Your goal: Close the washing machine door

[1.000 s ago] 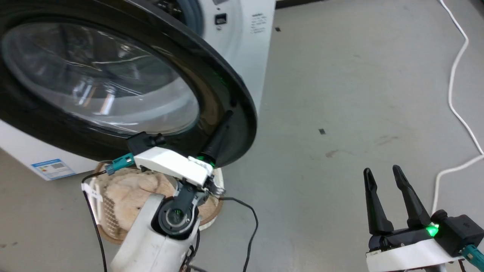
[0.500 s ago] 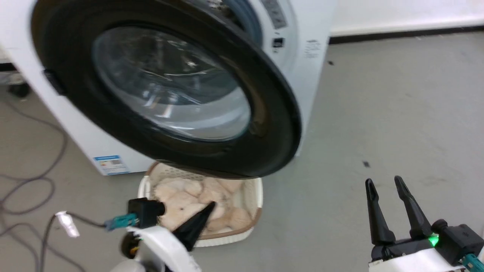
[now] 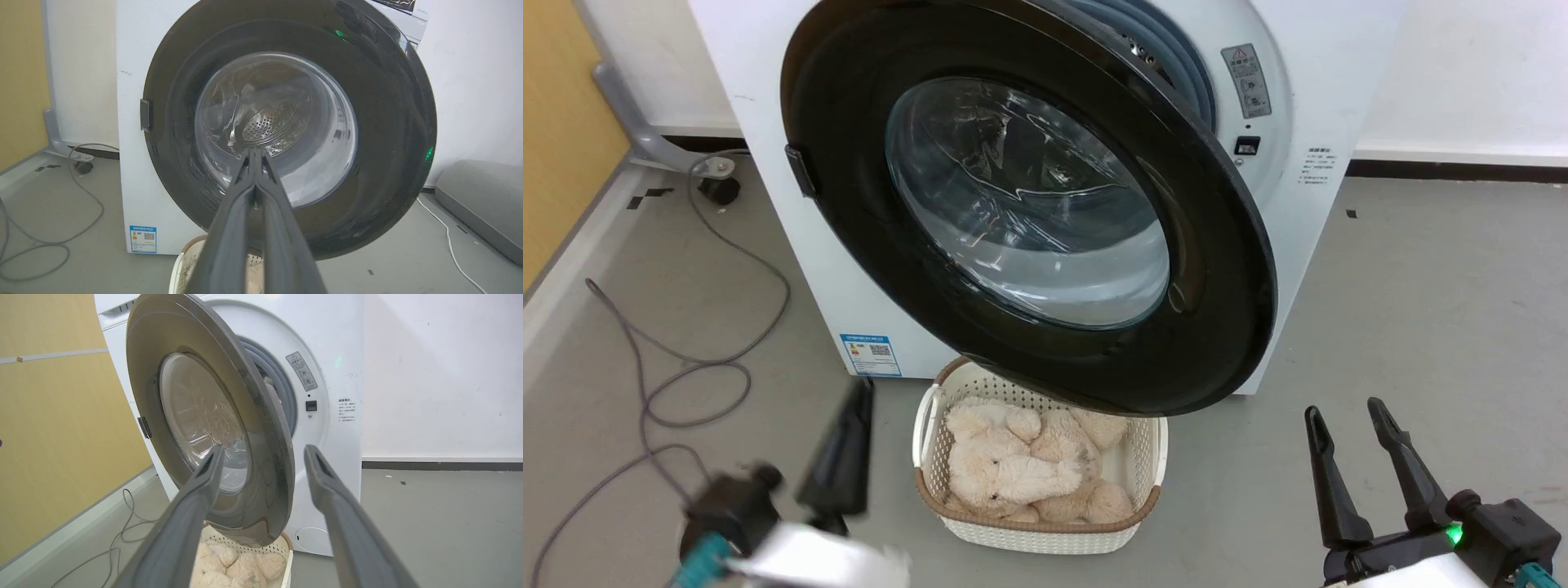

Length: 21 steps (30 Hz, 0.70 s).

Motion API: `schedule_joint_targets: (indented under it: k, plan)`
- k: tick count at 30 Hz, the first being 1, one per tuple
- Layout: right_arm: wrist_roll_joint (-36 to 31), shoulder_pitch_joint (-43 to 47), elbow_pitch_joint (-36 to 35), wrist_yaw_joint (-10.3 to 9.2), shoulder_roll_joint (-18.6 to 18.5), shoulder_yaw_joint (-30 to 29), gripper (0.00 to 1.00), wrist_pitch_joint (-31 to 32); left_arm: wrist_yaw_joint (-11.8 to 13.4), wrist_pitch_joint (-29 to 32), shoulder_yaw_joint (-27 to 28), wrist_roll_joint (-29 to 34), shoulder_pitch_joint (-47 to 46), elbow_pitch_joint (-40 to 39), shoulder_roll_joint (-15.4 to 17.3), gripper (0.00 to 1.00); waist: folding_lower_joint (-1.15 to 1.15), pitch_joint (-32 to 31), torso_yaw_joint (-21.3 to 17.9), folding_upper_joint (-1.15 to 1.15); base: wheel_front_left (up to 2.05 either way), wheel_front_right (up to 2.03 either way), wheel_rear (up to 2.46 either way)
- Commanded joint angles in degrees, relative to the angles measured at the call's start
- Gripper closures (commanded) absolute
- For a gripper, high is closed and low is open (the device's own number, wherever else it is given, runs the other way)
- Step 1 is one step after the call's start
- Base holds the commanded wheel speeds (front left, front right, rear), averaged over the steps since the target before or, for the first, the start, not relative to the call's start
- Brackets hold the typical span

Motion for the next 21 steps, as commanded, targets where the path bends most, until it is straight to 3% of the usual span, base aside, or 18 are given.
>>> schedule_joint_targets:
  k: [1,2,3,4,15,16,17,21]
  plan:
    - [-0.8,0.5,-0.1,0.05,-0.5,0.2,0.00,-0.2,-0.7,-0.3,0.5,1.8,2.1,-0.1,-1.0,1.00,0.00,-0.1,0.3,0.00,0.00,0.00,0.00]
    - [-1.0,0.5,0.0,0.05,-0.5,0.2,0.00,-0.2,-0.9,-0.3,0.3,4.2,3.3,0.2,-1.1,0.83,0.00,-0.2,0.4,0.00,0.00,0.00,0.00]
    - [-1.2,0.6,0.2,0.05,-0.5,0.1,0.00,-0.2,-0.9,-0.3,0.1,6.3,4.2,0.4,-1.6,0.05,0.00,-0.2,0.6,0.00,0.00,0.00,0.00]
    - [-1.3,0.7,0.4,0.05,-0.5,0.1,0.00,-0.2,-0.9,-0.3,0.0,7.5,5.0,0.5,-2.5,0.00,0.00,-0.3,0.7,0.00,0.00,0.00,0.00]
    - [-2.0,0.9,1.3,0.05,-0.5,1.0,0.00,-0.2,-4.0,-0.3,2.7,14.6,7.9,1.2,-7.9,0.00,0.00,0.3,2.8,0.00,0.00,0.00,0.00]
    - [-2.0,0.8,1.5,0.05,-0.7,1.4,0.54,-0.2,-4.3,-0.3,3.0,14.9,7.8,1.3,-8.2,0.00,0.00,0.5,3.0,0.00,0.00,0.00,0.00]
    - [-1.9,0.7,1.5,0.05,-1.1,1.6,1.00,-0.2,-4.5,-0.3,3.2,15.2,7.7,1.4,-8.4,0.00,0.00,0.6,3.3,0.00,0.00,0.00,0.00]
    - [-1.5,-0.8,1.5,0.05,-3.6,2.7,1.00,-0.2,-5.5,-0.3,3.7,16.5,6.6,1.7,-9.7,0.00,0.00,1.9,4.9,0.00,0.00,0.00,0.00]
